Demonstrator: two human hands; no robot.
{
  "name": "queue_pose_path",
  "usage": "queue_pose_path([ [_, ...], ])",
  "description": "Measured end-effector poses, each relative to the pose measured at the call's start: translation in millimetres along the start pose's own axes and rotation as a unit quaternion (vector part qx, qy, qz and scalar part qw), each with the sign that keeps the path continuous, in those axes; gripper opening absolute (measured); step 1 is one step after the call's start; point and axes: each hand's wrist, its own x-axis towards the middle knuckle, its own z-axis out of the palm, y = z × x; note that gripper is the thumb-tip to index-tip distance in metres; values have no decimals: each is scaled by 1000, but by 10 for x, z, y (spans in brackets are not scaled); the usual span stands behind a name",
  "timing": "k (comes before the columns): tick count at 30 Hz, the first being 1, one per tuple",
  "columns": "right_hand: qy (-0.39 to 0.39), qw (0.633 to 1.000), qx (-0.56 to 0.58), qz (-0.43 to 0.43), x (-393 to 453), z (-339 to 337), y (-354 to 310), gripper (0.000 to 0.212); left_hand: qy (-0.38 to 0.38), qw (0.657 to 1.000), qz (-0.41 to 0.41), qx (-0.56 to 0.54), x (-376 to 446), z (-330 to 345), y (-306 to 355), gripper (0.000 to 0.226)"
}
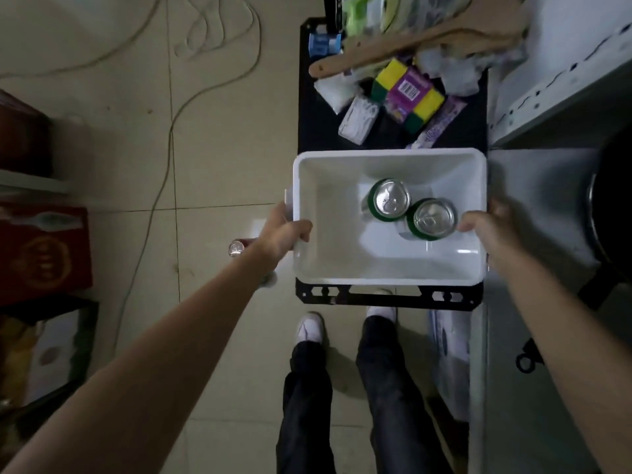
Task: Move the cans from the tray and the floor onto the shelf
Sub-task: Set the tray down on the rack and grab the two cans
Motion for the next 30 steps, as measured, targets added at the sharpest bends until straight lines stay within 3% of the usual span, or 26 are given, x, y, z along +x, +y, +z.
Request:
queue_pose_path([
  [4,34,999,-17,19,75,6,310,33,-12,1000,-20,-6,148,200,-225,21],
  [9,34,998,-32,44,157,-15,352,16,1,1000,-26,-6,196,238,-278,31],
  [13,3,998,-31,55,199,-40,398,29,-5,997,-69,37,177,275,-239,59],
  [16,4,997,-65,49,152,-88,400,41,20,992,-97,78,125,300,-205,50],
  [18,52,991,-118,-39,33,-140,366,49,97,983,-24,154,27,307,-208,55],
  [19,86,980,-140,-109,-43,-171,351,49,151,966,58,200,-50,303,-216,59],
  [21,146,945,-167,-241,-233,-218,299,43,214,905,239,280,-215,323,-173,57],
  [23,146,914,-184,-330,-403,-186,229,33,174,860,344,335,-294,418,-83,52],
  [25,89,903,-227,-354,-488,-57,187,30,87,839,380,379,-270,574,32,53],
  [27,14,901,-306,-306,-480,114,190,43,2,834,356,421,-179,769,137,63],
  [30,-60,876,-431,-207,-403,286,290,71,-60,805,305,505,60,1045,216,83],
])
